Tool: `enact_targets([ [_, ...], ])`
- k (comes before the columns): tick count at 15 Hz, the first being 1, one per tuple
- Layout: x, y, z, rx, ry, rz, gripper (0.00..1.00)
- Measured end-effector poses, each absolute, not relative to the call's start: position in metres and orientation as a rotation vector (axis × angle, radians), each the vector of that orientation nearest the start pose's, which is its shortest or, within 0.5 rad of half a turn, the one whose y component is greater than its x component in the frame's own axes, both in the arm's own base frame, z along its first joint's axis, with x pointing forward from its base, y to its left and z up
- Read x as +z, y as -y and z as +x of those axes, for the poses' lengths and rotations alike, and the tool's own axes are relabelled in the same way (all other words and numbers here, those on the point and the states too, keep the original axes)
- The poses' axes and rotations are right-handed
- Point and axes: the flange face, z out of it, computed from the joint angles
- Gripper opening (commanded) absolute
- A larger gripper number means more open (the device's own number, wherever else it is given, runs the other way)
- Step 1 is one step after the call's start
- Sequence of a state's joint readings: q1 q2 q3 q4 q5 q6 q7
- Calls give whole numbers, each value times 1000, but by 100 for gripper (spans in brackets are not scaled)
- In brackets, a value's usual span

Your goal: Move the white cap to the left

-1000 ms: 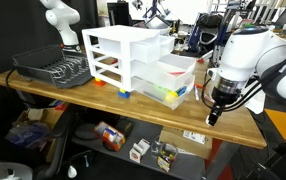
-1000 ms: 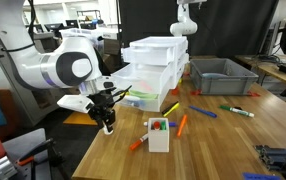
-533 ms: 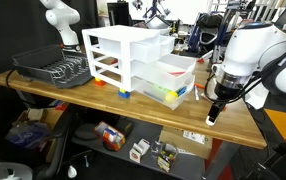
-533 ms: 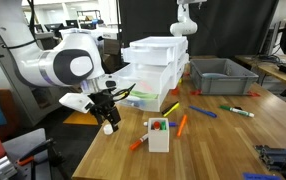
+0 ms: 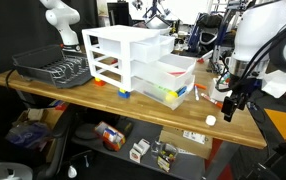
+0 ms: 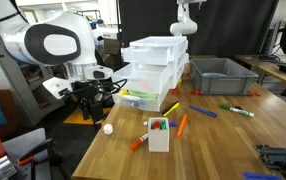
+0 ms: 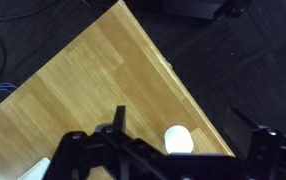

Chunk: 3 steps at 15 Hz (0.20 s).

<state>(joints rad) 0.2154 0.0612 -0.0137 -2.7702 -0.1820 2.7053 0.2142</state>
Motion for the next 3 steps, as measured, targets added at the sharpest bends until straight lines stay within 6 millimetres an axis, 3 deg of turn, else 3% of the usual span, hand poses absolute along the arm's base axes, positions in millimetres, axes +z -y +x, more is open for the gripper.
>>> enact_targets([
  [3, 177, -80, 361, 199, 254, -3217, 100],
])
